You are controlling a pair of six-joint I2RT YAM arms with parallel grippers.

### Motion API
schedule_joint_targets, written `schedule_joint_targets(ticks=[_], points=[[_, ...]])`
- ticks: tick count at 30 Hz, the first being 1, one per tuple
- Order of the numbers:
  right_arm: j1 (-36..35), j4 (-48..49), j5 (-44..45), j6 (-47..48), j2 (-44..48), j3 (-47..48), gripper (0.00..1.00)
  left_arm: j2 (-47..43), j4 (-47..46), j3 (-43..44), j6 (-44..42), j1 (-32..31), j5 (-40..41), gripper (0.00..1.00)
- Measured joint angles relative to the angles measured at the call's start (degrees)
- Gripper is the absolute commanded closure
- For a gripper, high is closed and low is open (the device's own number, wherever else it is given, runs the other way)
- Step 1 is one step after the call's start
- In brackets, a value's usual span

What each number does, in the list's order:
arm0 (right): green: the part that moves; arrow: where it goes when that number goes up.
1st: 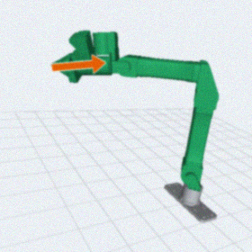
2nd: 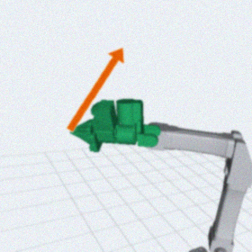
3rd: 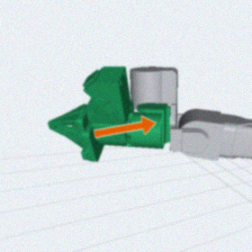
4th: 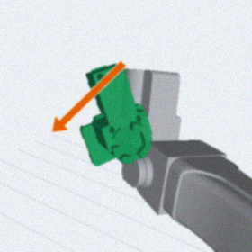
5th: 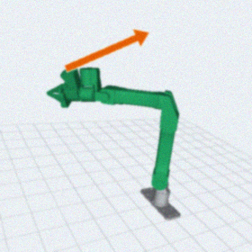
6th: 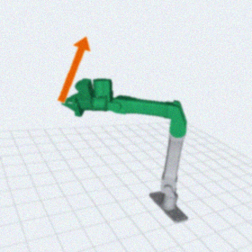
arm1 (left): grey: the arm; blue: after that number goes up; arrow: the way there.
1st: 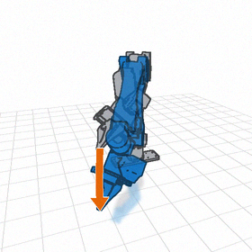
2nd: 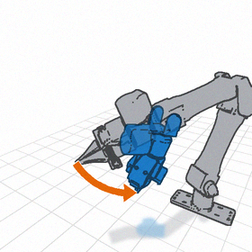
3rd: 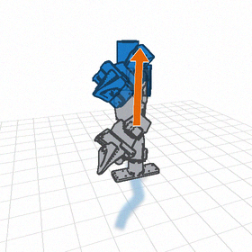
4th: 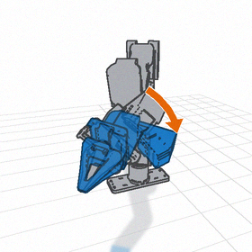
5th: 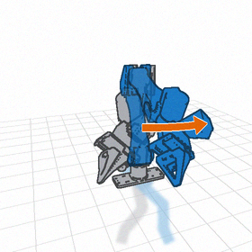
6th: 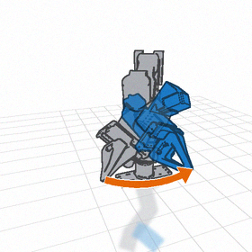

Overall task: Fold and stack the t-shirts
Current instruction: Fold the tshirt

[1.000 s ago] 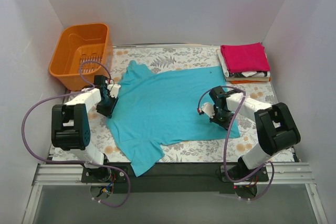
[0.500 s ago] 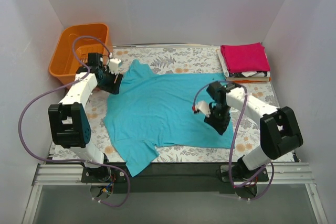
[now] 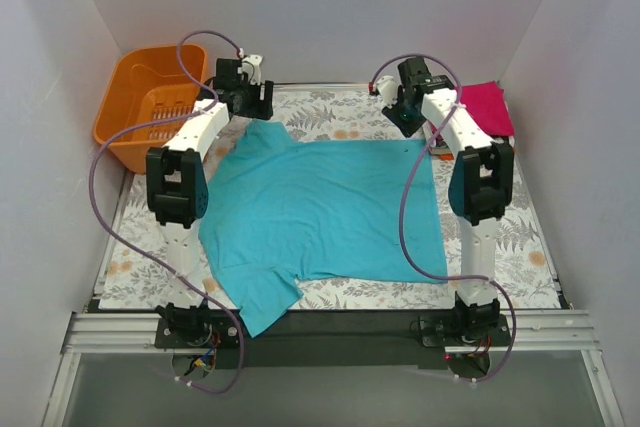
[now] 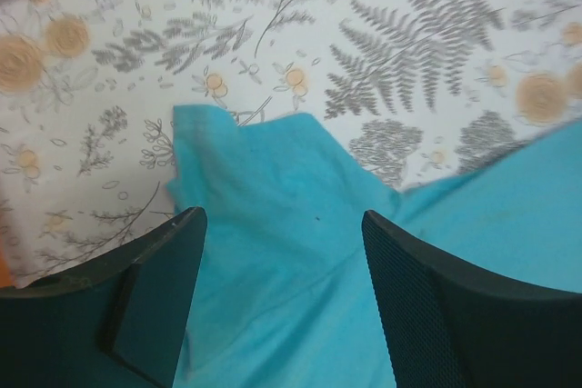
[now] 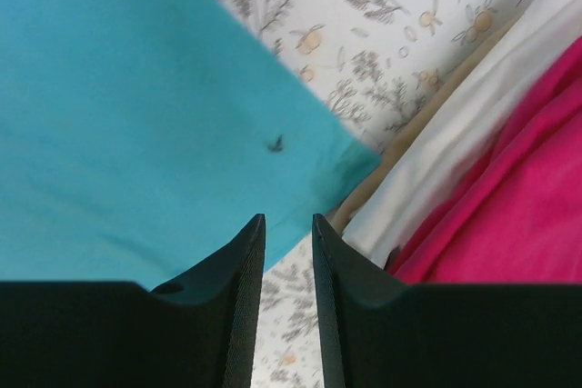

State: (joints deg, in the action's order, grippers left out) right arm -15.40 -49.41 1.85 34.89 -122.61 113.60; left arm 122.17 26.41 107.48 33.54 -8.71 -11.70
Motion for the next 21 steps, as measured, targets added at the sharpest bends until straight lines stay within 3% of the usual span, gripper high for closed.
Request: schedule_joint_targets(ticks=[6,21], points=[[1.0,2.3,4.7,1.7,-11.0,6.3,0.63,10.5,0.2,3.3,2.4,0.1,3.7,0.34],[5.4,4.9,3.3,1.9,-14.3,6.7,0.64,10.9,-3.1,3.0,3.1,0.5,5.4,0.33]])
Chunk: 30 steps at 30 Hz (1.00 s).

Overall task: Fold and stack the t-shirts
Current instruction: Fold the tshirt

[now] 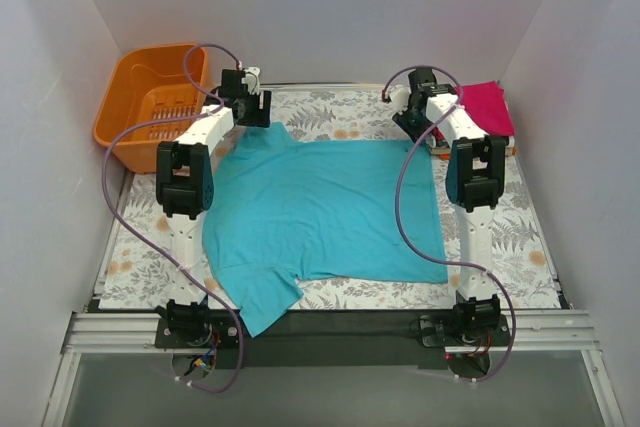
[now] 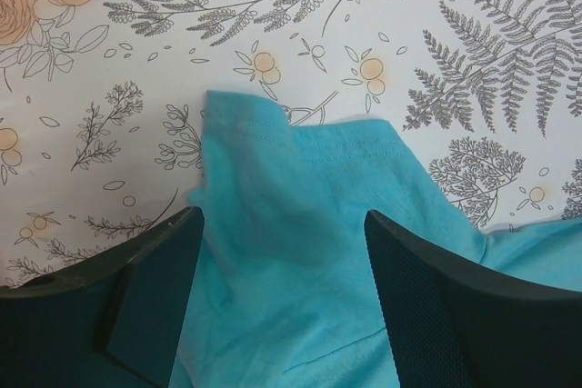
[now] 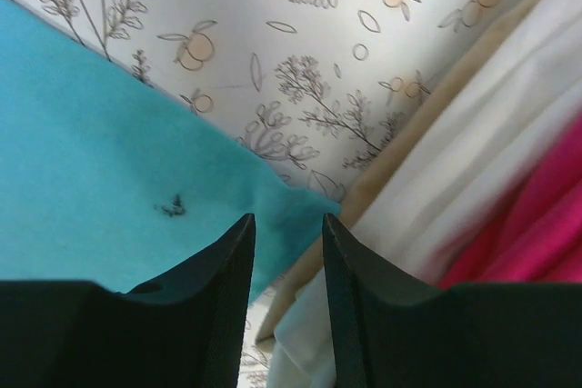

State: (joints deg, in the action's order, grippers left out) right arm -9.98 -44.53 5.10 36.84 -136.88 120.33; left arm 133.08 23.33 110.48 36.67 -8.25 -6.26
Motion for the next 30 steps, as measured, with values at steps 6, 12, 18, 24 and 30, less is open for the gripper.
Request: schedule_joint_targets(ticks=[6,12,18,24,30], points=[[0.3,0.4,-2.6,-2.6,-1.8,0.3,0.64,0.0,-0.5,0.0,0.0,0.0,0.9,0.33],[1.4,0.9,-5.3,-5.1,-2.5,1.1,0.73,0.0,-1.1,0.0,0.2,0.0,1.4,0.32],[2.6,0.9,-8.8,-6.6,-3.1,1.9,0.99,0.4,-1.0,0.4,0.6,0.1,2.6,0.3],[2.9,0.9,-9.8,-6.6,-3.1,1.9,0.99,5.0,-1.1,5.3,1.1,0.8,2.8,0.32],[2.9,0.9,-10.0,-6.5,-3.1,1.9,0.99,8.4,-1.1,6.5,1.1,1.2,2.8,0.36]])
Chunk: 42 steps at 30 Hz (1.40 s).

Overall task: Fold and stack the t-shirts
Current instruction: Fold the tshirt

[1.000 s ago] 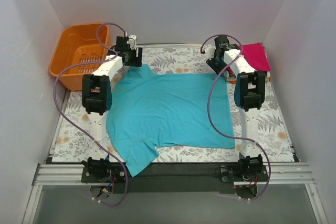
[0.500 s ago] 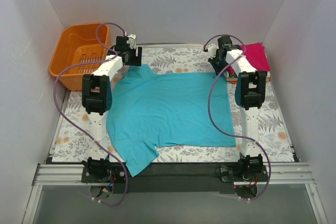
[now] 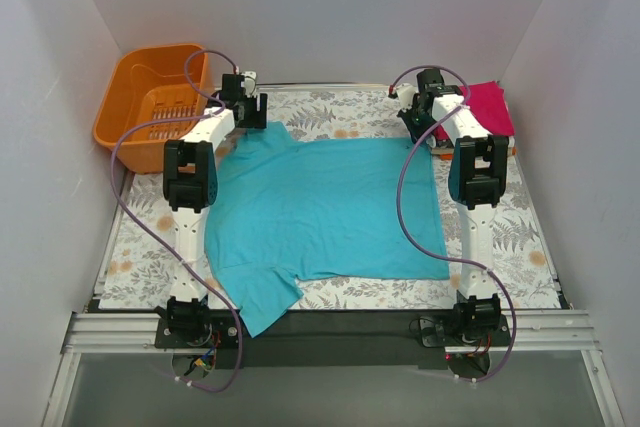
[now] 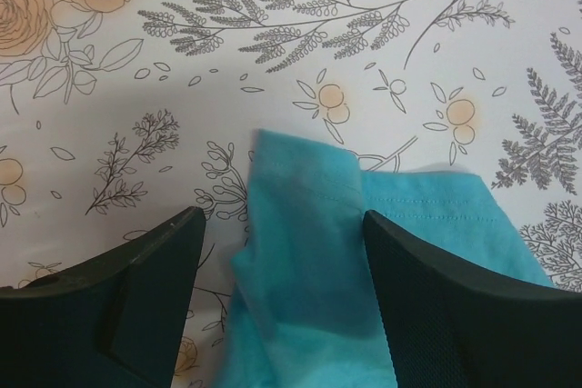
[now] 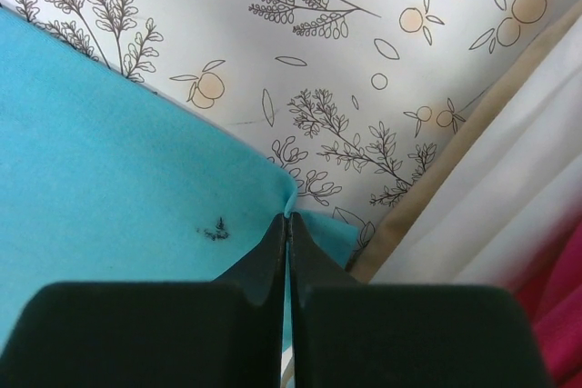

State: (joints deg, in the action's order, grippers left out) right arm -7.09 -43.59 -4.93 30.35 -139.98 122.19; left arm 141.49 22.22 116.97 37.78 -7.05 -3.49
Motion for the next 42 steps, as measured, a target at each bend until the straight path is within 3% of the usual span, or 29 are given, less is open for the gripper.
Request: schedule_joint_targets(ticks=[2,4,5,7,16,26,32,38,42], points=[[0.0,0.0,0.0,0.1,0.0,0.0,0.99,0.3,0.0,0.3,0.0,0.1,-0.3,0.44],[0.0,0.0,0.0,0.1,0.1,-0.1,0.99,0.3,0.0,0.3,0.3,0.1,-0.8,0.59],[-0.1,0.0,0.0,0.2,0.1,-0.1,0.99,0.3,0.0,0.3,0.5,0.1,-1.2,0.81],[-0.3,0.0,0.0,0.3,0.2,-0.2,0.99,0.3,0.1,0.3,1.2,0.1,-2.1,1.0],[-0.7,-0.6,0.3,1.7,2.8,-3.4,0.99,-2.4,0.5,-0.3,0.5,0.4,-3.4,1.0],[-1.0,-1.3,-0.2,4.9,16.7,-11.6,0.99,-27.4,-2.1,-15.3,-4.4,1.5,-8.0,1.0],[-1.0,-1.4,-0.4,7.7,23.9,-22.1,0.99,-41.0,-4.6,-32.5,-8.4,1.6,-10.8,1.0],[-1.0,-1.2,-2.8,10.0,29.3,-37.6,0.99,-55.2,-5.9,-59.4,-12.5,1.6,-11.4,1.0],[-1.1,-1.2,-4.3,10.1,28.9,-43.4,0.99,-59.4,-7.0,-70.2,-13.5,1.1,-10.8,1.0]])
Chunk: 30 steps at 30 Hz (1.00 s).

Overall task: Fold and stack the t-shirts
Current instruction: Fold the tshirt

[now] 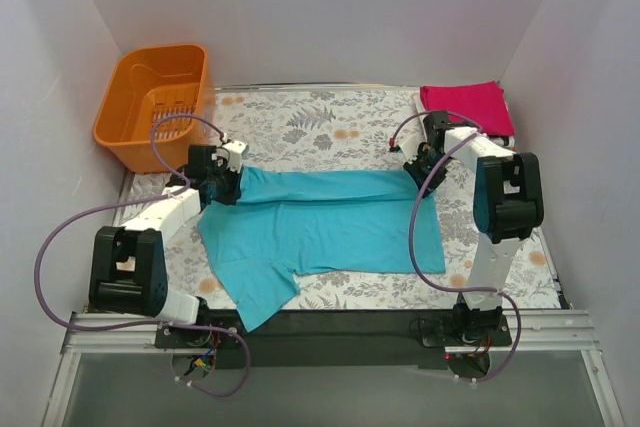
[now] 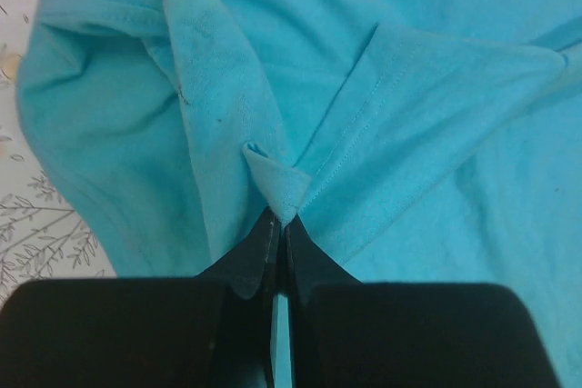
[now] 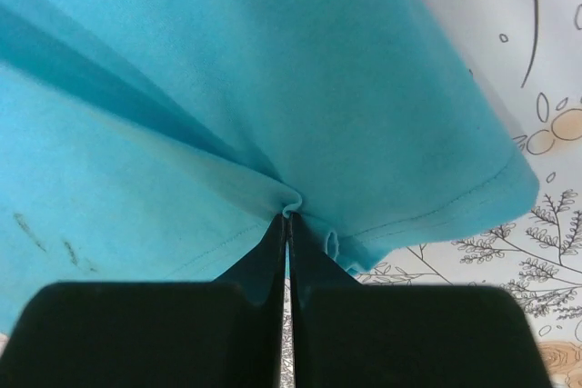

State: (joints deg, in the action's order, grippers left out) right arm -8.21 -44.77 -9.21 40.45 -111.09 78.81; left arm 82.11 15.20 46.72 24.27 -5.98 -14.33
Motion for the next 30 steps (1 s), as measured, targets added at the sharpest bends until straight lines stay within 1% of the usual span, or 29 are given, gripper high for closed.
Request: schedule_joint_targets(ticks=[1,2,3,4,5,7,9,10,12,14,15,19,25,27,30], points=[[0.0,0.0,-0.1,-0.1,-0.8,-0.2,0.99,0.4,-0.2,-0.9,0.0,-0.1,0.4,1.0],[-0.1,0.0,-0.2,-0.3,-1.2,0.1,0.83,1.1,-0.3,-1.6,-0.1,-0.2,0.9,0.83],[-0.1,0.0,-0.4,-0.4,-1.2,0.2,0.71,1.5,-0.3,-1.8,-0.4,-0.2,1.0,0.6],[-0.1,0.0,-0.6,-0.7,-1.2,0.2,0.67,1.9,-0.2,-1.7,-0.8,-0.2,1.0,0.47],[-0.1,0.0,-0.7,-0.9,-1.2,0.2,0.67,2.0,0.7,-1.4,-1.9,-0.2,0.7,0.43],[0.0,-0.4,-1.5,-0.5,-0.8,0.2,0.63,2.0,4.2,0.2,-3.3,0.2,-2.1,0.45],[0.0,-1.0,-2.1,-0.1,0.1,0.2,0.63,1.7,8.9,3.3,-4.7,1.4,-6.4,0.46],[0.0,-1.9,-2.8,0.1,1.2,0.2,0.64,1.6,10.4,5.2,-5.0,1.7,-7.5,0.46],[0.2,-3.8,-3.5,0.2,2.4,1.9,0.72,2.0,12.7,9.9,-4.6,2.2,-8.5,0.46],[0.7,-4.6,-3.6,-0.6,2.3,6.0,0.77,3.2,13.1,14.2,-4.0,2.2,-8.7,0.44],[1.0,-4.6,-3.6,-1.1,1.9,9.0,0.77,5.1,12.9,17.8,-3.5,2.2,-8.8,0.43],[1.5,-3.4,-2.9,-2.6,-0.5,14.8,0.74,12.6,11.4,25.1,-1.9,2.1,-7.7,0.4],[1.6,-3.4,-0.2,-4.6,-6.8,15.6,0.71,22.8,12.7,26.9,0.5,1.8,-3.5,0.43],[1.5,-3.2,0.6,-5.0,-7.7,14.5,0.7,23.6,14.2,26.9,1.1,1.6,-2.0,0.43],[1.5,-3.2,1.5,-5.3,-6.5,10.9,0.67,21.6,15.3,26.4,1.7,1.4,-0.3,0.44]])
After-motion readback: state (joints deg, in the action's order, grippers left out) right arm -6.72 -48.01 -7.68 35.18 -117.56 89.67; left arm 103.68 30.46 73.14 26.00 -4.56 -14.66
